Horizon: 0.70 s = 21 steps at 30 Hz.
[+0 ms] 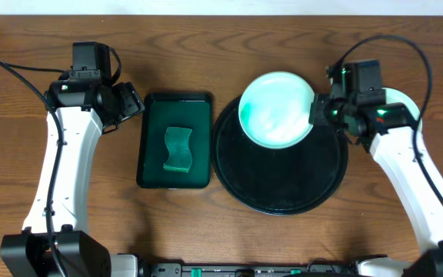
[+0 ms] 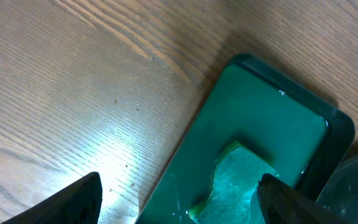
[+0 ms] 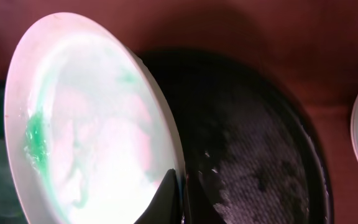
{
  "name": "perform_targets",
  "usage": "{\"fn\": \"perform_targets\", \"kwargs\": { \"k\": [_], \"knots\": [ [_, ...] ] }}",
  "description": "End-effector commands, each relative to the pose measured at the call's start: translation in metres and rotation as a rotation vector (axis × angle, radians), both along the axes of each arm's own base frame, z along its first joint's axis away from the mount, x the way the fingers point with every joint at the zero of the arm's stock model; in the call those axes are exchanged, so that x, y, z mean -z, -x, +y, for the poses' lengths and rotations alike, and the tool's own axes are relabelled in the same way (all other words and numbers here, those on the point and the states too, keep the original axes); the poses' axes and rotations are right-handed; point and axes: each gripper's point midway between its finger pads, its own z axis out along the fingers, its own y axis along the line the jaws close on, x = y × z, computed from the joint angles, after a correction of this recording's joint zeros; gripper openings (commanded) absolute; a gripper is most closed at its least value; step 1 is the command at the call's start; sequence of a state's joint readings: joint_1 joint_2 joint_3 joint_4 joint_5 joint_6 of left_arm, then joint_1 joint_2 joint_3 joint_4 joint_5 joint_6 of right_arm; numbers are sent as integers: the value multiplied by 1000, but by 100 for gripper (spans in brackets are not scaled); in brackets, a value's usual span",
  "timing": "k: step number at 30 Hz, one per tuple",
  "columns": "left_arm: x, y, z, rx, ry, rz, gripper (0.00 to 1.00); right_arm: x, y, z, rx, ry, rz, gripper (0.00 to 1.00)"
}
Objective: Clean dirty plates on tray and stack at the side
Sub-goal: 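Lift the scrubbed plate with the right gripper and swing it up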
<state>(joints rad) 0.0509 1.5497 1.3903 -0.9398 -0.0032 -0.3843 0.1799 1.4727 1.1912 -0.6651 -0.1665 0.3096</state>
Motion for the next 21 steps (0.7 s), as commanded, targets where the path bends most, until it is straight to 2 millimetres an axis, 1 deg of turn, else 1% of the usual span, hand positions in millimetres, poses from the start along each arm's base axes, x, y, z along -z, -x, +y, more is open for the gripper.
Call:
{"fn": "perform_targets", "kwargs": {
  "k": [1, 5, 8, 11, 16, 21],
  "knots": [
    [-1, 0, 3, 2, -9, 3, 80, -32, -4, 21, -5, -82, -49, 1],
    [-1, 0, 3, 2, -9, 3, 80, -45, -8, 48, -17, -126, -91, 1],
    [-1, 0, 3, 2, -9, 3, 80, -45, -11, 69, -13, -110, -122, 1],
    [-1, 0, 3, 2, -9, 3, 80, -37, -12, 91, -18, -53, -150, 1],
    [-1, 0, 3, 2, -9, 3, 80, -20, -13, 134, -43, 66, -226, 1],
    [-1, 0, 3, 2, -9, 3, 80, -7, -15, 161, -20, 192, -323, 1]
  ]
}}
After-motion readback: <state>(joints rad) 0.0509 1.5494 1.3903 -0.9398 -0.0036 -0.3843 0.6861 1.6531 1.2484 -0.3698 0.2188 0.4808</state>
